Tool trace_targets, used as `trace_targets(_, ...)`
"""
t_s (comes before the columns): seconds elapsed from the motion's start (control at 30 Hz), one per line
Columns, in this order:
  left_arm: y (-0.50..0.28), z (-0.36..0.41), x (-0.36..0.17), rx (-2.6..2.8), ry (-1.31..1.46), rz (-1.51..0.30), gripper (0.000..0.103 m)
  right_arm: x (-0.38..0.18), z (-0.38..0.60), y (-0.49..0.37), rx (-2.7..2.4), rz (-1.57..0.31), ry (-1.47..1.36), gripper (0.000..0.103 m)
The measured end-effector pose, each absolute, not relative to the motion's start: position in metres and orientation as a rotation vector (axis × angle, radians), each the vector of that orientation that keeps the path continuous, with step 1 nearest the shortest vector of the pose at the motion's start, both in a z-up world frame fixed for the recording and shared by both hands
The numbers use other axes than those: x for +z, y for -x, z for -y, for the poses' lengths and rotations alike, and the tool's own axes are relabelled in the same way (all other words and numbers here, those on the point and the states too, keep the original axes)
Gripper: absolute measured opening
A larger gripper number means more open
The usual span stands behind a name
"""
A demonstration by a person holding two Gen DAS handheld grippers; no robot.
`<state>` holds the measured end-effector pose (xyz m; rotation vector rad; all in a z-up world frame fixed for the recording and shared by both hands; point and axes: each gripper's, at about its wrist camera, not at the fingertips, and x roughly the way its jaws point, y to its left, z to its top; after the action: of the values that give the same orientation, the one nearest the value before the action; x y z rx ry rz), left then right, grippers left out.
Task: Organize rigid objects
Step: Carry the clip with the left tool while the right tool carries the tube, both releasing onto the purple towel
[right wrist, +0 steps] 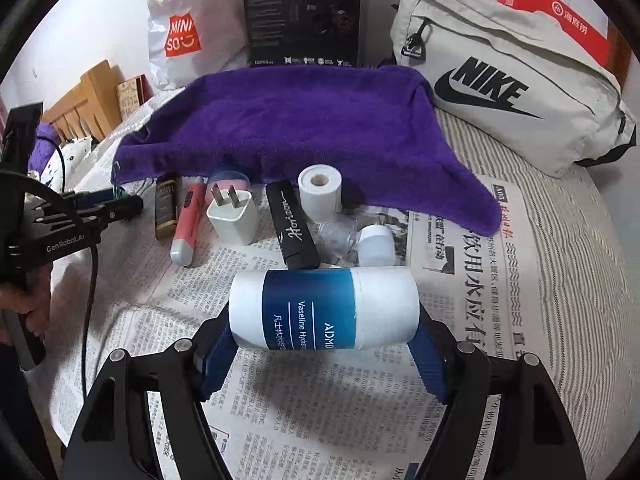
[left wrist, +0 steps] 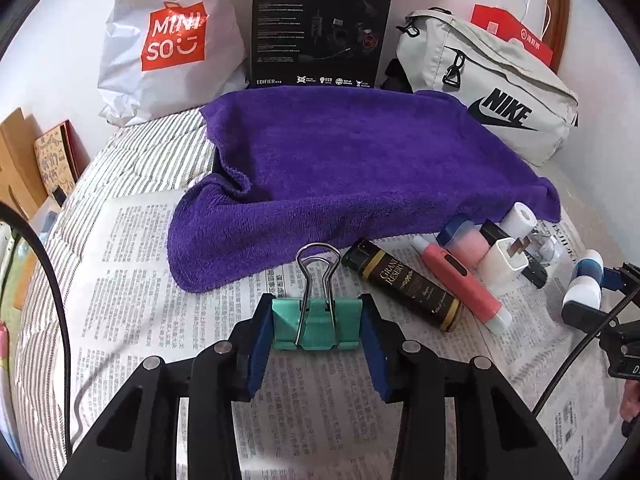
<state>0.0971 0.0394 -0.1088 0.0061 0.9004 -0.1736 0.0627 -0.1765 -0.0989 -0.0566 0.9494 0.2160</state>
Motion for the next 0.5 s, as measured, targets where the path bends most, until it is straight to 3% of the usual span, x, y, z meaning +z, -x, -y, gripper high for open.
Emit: trace_targets(0.5,-0.091,-0.049,-0.078,-0.190,0.020,-0.888,0.039,-0.063,0.177,-0.077,0.256,-0.911,0.063,0.076)
